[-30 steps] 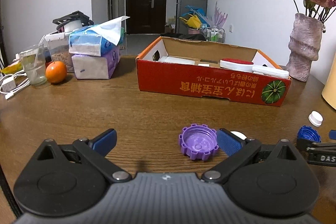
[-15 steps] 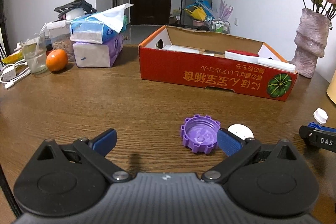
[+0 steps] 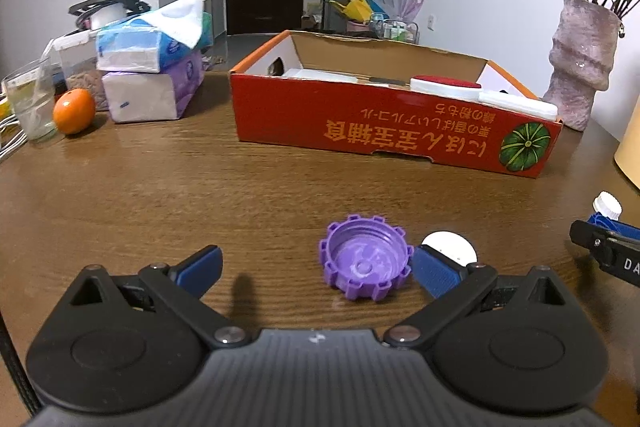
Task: Organize rigid objects
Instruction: 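Close the right tool on the blue cap while the left tool grasps the purple cap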
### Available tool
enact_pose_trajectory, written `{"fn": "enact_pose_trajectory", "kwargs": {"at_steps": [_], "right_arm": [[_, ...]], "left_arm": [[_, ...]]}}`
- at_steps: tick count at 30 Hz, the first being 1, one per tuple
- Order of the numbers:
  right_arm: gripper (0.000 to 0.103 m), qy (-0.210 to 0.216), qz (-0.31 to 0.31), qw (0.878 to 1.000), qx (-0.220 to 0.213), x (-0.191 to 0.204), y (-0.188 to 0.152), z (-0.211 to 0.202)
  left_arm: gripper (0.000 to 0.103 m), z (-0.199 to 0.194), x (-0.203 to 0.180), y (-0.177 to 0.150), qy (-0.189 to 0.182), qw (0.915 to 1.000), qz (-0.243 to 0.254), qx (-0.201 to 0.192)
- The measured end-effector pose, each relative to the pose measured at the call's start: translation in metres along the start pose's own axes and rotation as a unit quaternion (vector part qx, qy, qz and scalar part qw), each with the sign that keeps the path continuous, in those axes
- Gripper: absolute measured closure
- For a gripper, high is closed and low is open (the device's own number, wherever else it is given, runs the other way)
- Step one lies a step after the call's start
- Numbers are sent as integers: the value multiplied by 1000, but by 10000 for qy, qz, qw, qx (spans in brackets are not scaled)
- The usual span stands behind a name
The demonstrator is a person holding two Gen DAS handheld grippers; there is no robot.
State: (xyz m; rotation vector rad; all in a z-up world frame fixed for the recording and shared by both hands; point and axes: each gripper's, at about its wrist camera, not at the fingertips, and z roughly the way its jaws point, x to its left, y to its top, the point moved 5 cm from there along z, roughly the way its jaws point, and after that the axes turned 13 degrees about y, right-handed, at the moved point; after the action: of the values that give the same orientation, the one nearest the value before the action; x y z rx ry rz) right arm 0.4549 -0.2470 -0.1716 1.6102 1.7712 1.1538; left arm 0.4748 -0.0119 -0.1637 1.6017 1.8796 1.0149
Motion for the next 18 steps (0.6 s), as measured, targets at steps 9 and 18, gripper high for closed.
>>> {"fn": "enact_pose_trajectory", "kwargs": {"at_steps": [9,18], "right_arm": [[51,18,-22,10000,16,1,0,1],[50,27,-17,10000,35,2,-1,2]], "left_arm": [[0,20,-10,8,18,9999,139,83],[21,26,-13,12,105,9995,297,2]]}}
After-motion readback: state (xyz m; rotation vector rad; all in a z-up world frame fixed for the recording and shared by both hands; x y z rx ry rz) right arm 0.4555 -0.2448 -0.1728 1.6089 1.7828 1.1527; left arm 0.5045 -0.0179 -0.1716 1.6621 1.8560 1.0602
